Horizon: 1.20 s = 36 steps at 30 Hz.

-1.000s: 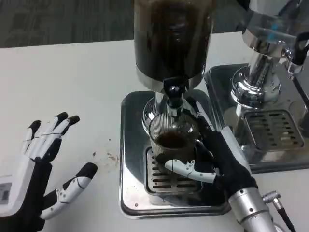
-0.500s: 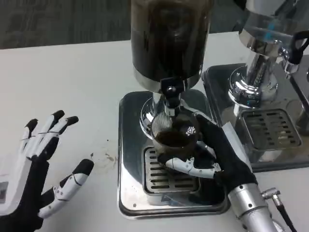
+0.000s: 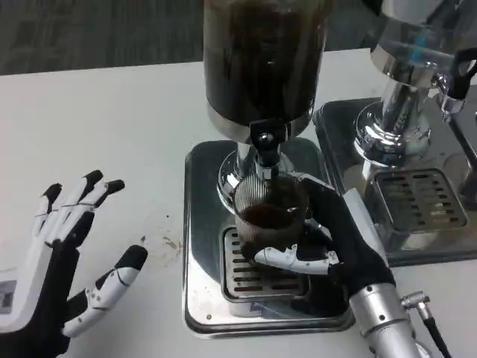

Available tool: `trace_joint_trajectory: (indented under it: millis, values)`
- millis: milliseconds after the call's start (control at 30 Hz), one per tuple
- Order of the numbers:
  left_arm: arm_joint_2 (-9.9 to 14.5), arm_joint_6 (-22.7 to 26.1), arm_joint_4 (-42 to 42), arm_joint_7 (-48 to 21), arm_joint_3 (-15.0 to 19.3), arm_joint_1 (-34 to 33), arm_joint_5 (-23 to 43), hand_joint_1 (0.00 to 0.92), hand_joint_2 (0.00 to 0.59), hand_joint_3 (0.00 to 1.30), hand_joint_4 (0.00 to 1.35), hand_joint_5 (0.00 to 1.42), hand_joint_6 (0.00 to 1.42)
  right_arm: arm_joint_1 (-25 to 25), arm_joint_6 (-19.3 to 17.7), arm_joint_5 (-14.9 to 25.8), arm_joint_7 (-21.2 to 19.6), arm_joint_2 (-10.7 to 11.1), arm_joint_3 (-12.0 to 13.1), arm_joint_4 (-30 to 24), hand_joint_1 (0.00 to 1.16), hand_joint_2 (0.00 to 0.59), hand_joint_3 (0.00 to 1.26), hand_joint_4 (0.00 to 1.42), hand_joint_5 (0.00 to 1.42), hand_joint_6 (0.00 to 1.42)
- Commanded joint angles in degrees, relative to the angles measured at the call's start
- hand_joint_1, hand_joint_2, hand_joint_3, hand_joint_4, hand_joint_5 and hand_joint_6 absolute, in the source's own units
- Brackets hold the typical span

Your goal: Grasp the cup under the faucet to collect the drink, then remove the cup.

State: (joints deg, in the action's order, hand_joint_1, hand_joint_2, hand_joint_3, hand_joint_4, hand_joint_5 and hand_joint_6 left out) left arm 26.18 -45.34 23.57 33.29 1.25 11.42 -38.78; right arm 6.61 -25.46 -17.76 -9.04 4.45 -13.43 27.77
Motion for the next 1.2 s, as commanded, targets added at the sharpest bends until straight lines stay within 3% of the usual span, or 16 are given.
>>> trace_joint_trajectory:
  millis: [33, 767, 1200]
  values:
    - [0.91, 0.17, -0.10, -0.32, -0.74, 0.21, 0.28, 0.000, 0.236, 0.23, 0.00, 0.12, 0.00, -0.46, -0.03, -0.65, -1.18, -0.43, 0.25, 1.44, 1.06, 0.144, 0.52, 0.58, 0.63, 0.62]
    - [1.30, 0.32, 0.57, -0.88, -1.53, -0.55, 0.78, 0.000, 0.237, 0.23, 0.00, 0.13, 0.00, -2.29, -2.17, -1.90, -6.63, -1.11, 2.12, -1.78, 1.05, 0.102, 0.61, 0.70, 0.75, 0.74]
    - [1.50, 0.28, 2.25, -0.87, -3.10, -2.09, 0.91, 0.000, 0.237, 0.23, 0.00, 0.13, 0.00, -6.28, -1.68, -2.23, -5.28, 0.19, 3.30, -8.88, 1.03, 0.095, 0.63, 0.72, 0.78, 0.76]
